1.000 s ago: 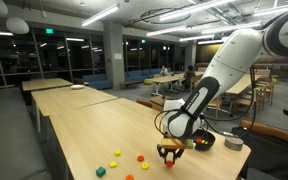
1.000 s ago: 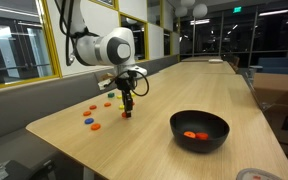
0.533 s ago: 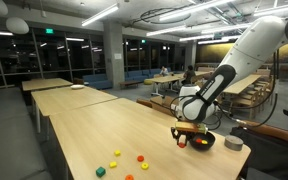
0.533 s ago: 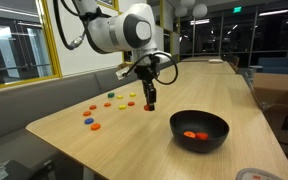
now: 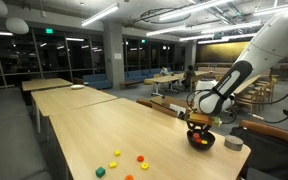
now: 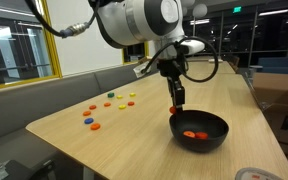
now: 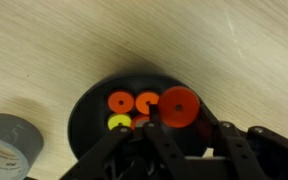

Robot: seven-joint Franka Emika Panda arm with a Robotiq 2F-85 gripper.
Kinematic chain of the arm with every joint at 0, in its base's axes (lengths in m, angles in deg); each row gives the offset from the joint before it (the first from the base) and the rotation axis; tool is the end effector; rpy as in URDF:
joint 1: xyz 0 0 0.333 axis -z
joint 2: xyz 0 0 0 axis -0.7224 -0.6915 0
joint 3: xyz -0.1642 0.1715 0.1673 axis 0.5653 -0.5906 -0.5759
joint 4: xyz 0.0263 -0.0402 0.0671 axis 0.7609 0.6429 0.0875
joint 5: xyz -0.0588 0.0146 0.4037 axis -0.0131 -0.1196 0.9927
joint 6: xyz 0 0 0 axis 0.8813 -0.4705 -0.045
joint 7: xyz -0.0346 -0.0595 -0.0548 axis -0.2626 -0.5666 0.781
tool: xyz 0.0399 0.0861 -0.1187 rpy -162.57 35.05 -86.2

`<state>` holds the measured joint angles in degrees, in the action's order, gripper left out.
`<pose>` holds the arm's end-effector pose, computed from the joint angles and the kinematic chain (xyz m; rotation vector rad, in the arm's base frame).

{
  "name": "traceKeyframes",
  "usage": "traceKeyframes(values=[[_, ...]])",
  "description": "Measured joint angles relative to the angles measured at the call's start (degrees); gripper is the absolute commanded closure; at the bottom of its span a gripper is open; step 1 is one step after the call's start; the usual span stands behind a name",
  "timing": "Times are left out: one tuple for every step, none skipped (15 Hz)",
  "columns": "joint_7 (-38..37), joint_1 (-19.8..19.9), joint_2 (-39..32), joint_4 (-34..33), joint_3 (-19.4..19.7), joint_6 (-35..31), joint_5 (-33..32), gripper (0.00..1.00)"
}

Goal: Put some of the rings in the bowl

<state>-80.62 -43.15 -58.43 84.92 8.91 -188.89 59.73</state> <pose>0.4687 -0.1527 0.1868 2.6291 -1.6271 0.2689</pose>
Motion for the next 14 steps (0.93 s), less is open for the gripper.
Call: traceKeyframes(values=[[-0.2, 1.0, 0.1, 0.3, 0.1, -0.1, -0.3, 0.77], [-0.3, 1.9, 0.1, 0.7, 0.2, -0.2, -0.3, 0.77], [-0.3, 2.7, 0.1, 1.0, 0.2, -0.2, -0.3, 0.46], [-0.3, 3.5, 0.1, 1.3, 0.2, -0.2, -0.3, 0.32], [-0.1, 4.1, 0.1, 1.5, 0.2, -0.2, 0.0, 0.25], [0.4, 4.7, 0.1, 1.7, 0.2, -0.1, 0.6, 0.19], [1.4, 5.1, 0.0, 1.7, 0.2, -0.1, 1.5, 0.12], [2.6, 5.3, -0.1, 1.7, 0.1, -0.1, 2.5, 0.03], [3.8, 5.3, -0.1, 1.7, 0.0, -0.1, 3.4, 0.00], [4.6, 5.3, -0.1, 1.7, -0.3, -0.1, 3.8, 0.00], [4.8, 5.1, 0.0, 1.7, -0.8, -0.1, 3.8, 0.00], [4.8, 4.9, 0.1, 1.7, -1.4, -0.1, 3.7, 0.00], [4.8, 4.5, 0.2, 1.8, -2.1, -0.1, 3.6, 0.00], [4.8, 3.9, 0.5, 2.1, -3.0, -0.1, 3.5, 0.00]])
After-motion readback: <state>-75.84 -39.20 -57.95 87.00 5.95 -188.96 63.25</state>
